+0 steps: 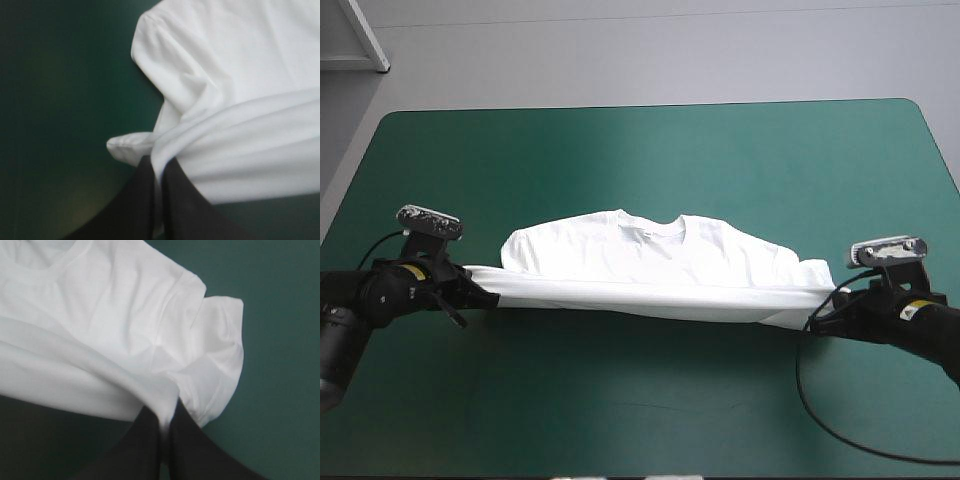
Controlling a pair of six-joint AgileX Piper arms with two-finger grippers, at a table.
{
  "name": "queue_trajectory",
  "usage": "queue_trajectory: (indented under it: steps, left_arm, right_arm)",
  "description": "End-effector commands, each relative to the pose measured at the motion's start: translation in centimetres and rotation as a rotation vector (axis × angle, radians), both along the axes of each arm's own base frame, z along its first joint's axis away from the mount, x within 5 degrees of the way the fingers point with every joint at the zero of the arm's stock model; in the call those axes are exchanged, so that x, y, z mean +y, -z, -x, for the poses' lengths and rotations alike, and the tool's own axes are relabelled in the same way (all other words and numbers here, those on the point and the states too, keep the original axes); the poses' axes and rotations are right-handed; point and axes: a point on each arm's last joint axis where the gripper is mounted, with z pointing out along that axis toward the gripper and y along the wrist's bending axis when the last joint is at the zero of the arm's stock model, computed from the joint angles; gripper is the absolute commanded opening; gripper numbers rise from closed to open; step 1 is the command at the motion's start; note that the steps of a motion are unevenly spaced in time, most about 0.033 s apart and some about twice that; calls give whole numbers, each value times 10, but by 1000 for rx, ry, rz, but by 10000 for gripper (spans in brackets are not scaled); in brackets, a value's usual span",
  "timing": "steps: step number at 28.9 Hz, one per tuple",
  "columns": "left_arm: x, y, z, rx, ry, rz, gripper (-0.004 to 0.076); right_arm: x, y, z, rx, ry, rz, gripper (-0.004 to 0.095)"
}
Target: Fold the cloth
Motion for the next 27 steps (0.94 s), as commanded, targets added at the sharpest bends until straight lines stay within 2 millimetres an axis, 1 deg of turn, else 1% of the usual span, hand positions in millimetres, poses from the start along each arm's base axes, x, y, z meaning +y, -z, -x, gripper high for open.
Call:
queue_trajectory:
  steps: [1,6,7,9,12,15,20,22,24,26,27]
  left_arm:
    - [-1,-13,-31,-112,-13,0,19]
    - [-5,-3,-75,-114,-23,26,19]
    - [-7,-1,-89,-132,-30,45,19]
    - [-8,4,-104,-150,-37,55,19]
    - [-9,12,-122,-151,-42,61,19]
    - [-12,25,-136,-119,-48,79,19]
    - [-12,40,-153,-106,-56,82,19]
    - [-13,46,-156,-94,-62,93,20]
    - [-14,50,-158,-86,-60,107,33]
    - [-15,51,-160,-90,-51,111,84]
    - [-16,50,-160,-100,-43,113,126]
  right_arm:
    - [-4,-15,-33,-140,31,17,-18]
    - [-5,-9,-80,-130,34,42,-18]
    - [-6,-4,-95,-110,33,49,-18]
    - [-6,2,-113,-100,36,55,-18]
    - [-7,12,-137,-89,36,68,-18]
    - [-7,24,-158,-47,31,74,-18]
    - [-7,40,-181,8,19,80,-13]
    - [-7,45,-186,20,17,82,26]
    - [-7,45,-190,22,16,82,110]
    - [-7,44,-193,11,19,82,210]
    - [-8,43,-194,3,20,87,266]
